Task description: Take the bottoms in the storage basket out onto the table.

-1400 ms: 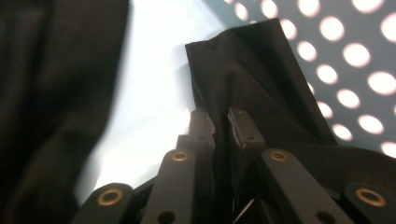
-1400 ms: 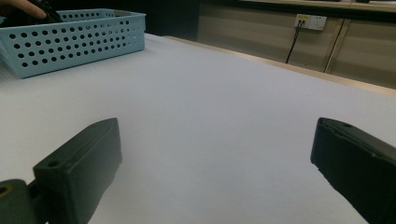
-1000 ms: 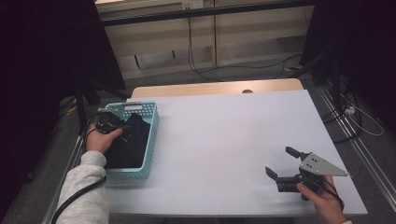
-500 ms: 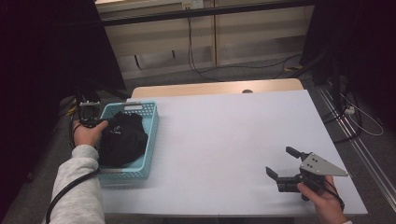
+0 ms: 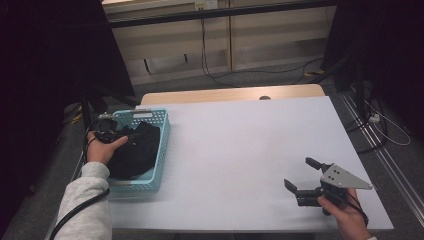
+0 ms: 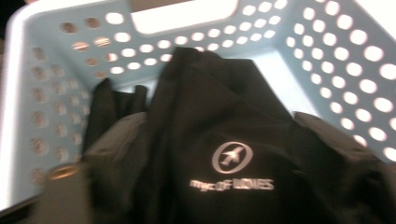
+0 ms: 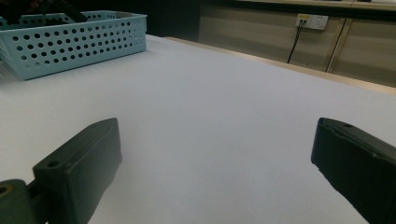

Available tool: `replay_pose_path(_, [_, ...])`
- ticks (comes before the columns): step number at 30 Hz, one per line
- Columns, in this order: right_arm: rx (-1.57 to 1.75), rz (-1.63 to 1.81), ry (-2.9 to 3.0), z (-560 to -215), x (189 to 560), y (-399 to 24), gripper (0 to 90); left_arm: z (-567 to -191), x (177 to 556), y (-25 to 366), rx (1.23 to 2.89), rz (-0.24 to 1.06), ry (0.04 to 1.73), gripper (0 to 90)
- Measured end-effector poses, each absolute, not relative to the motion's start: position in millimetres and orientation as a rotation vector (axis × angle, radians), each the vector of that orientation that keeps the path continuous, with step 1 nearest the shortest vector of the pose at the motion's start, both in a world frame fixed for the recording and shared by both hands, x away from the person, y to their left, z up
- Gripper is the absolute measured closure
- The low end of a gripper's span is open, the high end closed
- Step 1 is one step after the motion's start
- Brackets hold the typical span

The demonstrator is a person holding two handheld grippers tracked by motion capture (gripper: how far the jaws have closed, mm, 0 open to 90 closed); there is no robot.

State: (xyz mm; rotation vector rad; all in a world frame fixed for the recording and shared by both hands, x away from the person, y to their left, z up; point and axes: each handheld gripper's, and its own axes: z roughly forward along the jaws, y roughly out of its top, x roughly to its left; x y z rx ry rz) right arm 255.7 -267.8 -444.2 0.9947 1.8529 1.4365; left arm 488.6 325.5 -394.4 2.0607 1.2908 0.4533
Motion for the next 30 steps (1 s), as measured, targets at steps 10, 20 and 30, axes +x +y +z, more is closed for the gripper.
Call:
replay_pose_path(10, [0.987,1.442,1.859,-443.8,255.0,-266.2,0.9,-416.5,475.7,310.3,2.197,0.341,1.208,10.8])
replay_pose_path(20, [0.989,1.44,1.859,-443.9,255.2,-266.3,0.9,-435.5,473.8,305.1,2.28,0.312,1.181,11.9])
replay_pose_path(30, [0.99,1.436,1.857,-443.9,255.2,-266.8,0.9,-433.1,471.5,301.6,2.256,0.258,1.213,41.3])
